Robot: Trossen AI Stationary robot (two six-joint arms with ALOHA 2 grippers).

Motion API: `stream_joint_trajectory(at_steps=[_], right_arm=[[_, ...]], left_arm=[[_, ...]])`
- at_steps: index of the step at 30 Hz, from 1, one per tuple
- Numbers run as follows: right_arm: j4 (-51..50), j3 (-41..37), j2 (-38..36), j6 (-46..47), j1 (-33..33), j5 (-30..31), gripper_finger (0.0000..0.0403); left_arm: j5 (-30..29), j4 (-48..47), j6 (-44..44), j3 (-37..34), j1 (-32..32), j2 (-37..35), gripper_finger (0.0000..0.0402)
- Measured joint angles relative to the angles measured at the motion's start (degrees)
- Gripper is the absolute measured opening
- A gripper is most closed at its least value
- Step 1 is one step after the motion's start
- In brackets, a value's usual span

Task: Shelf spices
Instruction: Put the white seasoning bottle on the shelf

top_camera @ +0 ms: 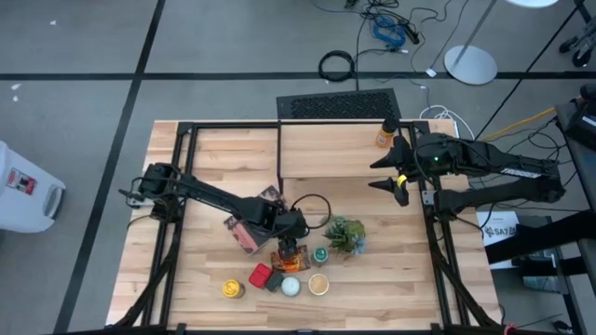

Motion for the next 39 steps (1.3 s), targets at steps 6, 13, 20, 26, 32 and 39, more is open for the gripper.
stream_joint_trajectory(at_steps=[6, 13, 20, 26, 32, 39], right_arm=[[0.0, 0.0, 0.0, 0.0, 0.0, 0.0, 0.0258], [0.0, 0.0, 0.0, 0.5, 0.0, -0.1, 0.0258], [0.1, 0.0, 0.0, 0.5, 0.0, -0.1, 0.0258], [0.1, 0.0, 0.0, 0.5, 0.0, -0.1, 0.0258], [0.5, 0.0, 0.0, 0.4, 0.0, 0.0, 0.0258], [0.5, 0.0, 0.0, 0.7, 0.0, 0.0, 0.0258]], left_arm=[[-0.3, 1.3, 0.1, -0.1, 0.0, 0.4, 0.0255], [-1.7, 1.5, 1.6, -0.1, 0.1, -1.9, 0.0255], [-3.2, 0.1, 1.9, -0.1, -0.4, -1.2, 0.0255], [-4.1, 1.1, 1.7, -0.1, -1.1, -0.5, 0.0255], [-6.6, 1.7, 1.7, 0.0, -1.4, 1.7, 0.0255], [-7.8, 1.8, 2.1, 0.3, -1.5, 4.5, 0.0255]])
